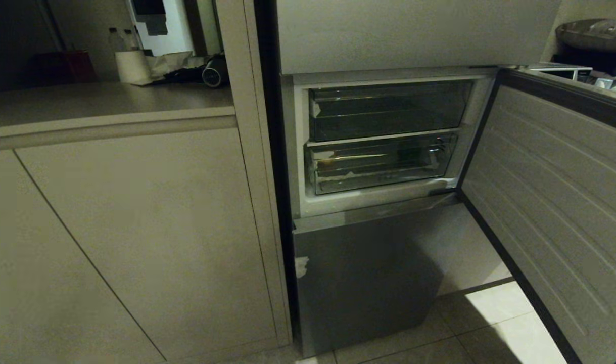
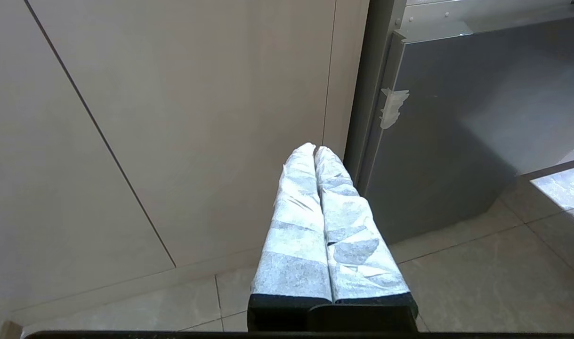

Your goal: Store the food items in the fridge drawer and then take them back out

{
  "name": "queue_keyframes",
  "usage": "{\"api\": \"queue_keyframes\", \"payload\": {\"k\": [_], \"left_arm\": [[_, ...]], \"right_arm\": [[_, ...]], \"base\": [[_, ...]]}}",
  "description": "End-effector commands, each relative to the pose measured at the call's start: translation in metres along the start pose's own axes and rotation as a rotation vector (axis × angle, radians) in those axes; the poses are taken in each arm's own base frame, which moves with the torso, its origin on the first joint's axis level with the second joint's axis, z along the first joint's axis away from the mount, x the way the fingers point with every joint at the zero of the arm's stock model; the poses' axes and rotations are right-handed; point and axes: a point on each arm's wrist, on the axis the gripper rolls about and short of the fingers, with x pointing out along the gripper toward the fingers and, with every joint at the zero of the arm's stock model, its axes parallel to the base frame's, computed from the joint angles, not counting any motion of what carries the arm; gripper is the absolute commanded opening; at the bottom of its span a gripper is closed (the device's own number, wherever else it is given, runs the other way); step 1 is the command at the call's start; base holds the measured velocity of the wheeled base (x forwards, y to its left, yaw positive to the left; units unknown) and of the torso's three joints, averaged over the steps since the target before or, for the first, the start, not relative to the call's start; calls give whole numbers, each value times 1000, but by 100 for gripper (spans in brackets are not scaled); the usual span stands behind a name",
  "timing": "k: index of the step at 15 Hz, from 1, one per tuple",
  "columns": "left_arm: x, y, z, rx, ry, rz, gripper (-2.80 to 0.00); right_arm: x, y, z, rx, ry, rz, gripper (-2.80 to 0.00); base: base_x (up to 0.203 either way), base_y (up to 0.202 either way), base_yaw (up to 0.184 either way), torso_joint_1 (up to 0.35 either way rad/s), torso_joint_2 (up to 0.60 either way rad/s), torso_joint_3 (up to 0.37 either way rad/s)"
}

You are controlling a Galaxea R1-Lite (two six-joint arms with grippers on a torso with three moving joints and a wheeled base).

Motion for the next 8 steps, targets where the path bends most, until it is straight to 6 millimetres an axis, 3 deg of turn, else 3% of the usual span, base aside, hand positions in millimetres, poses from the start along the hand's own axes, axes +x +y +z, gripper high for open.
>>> {"api": "queue_keyframes", "payload": {"k": [1, 8], "left_arm": [[0, 0, 0, 0, 2, 0, -280], [0, 0, 0, 0, 2, 0, -280]], "right_arm": [[8, -5, -15, 18, 95, 9, -280], [6, 31, -49, -39, 244, 202, -280]], "base": [[0, 0, 0, 0, 0, 0], [0, 0, 0, 0, 0, 0]]}}
